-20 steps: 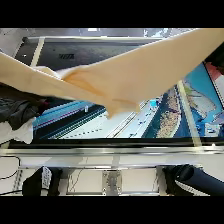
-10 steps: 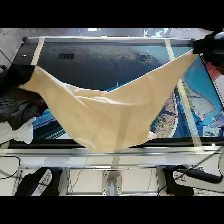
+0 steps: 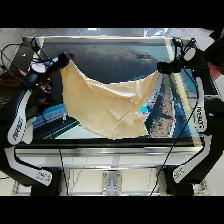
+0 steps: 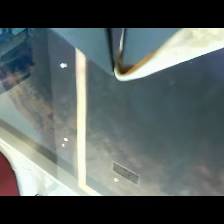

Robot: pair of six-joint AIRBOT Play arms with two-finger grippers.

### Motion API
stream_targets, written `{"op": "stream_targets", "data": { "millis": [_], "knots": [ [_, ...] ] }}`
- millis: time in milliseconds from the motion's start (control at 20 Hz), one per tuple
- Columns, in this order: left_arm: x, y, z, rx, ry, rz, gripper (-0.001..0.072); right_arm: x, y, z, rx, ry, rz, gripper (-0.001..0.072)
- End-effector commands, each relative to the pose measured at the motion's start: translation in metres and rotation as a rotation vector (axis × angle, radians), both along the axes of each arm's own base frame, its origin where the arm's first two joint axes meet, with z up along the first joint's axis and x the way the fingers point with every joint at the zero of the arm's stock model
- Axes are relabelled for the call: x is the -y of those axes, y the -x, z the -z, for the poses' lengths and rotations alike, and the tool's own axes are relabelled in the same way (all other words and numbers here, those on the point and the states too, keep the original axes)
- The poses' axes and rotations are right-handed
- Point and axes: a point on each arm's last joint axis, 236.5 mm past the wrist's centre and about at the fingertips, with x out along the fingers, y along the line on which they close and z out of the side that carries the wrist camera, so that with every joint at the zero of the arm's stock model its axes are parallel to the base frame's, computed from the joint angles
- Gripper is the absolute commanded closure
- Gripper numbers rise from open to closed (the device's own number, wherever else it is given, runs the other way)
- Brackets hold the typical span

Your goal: Fold the shirts.

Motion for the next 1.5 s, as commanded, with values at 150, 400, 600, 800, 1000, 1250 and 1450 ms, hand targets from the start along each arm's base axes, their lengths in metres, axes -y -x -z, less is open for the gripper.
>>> {"op": "stream_targets", "data": {
  "millis": [150, 400, 600, 800, 1000, 1250, 1450],
  "knots": [
    [-0.011, -0.002, -0.046, 0.001, 0.091, 0.06, 0.0135, 0.036, -0.023, -0.032, 0.088, 0.096, 0.039, 0.0263],
    [-0.028, 0.106, -0.046, -0.224, 0.028, 0.252, 0.03, 0.125, 0.051, -0.071, -0.043, 0.209, 0.163, 0.0264],
    [0.015, 0.232, 0.048, -0.484, 0.201, 0.215, 0.0299, 0.147, 0.108, -0.059, -0.223, 0.152, 0.201, 0.0264],
    [0.073, 0.342, 0.115, -0.592, 0.45, 0.177, 0.0328, 0.122, 0.094, -0.084, -0.117, 0.076, 0.166, 0.0264],
    [0.122, 0.401, 0.134, -0.652, 0.429, 0.323, 0.0346, 0.095, 0.086, -0.098, -0.067, 0.002, 0.123, 0.0263],
    [0.166, 0.437, 0.162, -0.773, 0.374, 0.378, 0.0348, 0.074, 0.088, -0.11, -0.048, -0.066, 0.085, 0.0263],
    [0.189, 0.44, 0.192, -0.812, 0.386, 0.27, 0.0348, 0.073, 0.092, -0.127, -0.01, -0.051, 0.079, 0.0263]
  ]
}}
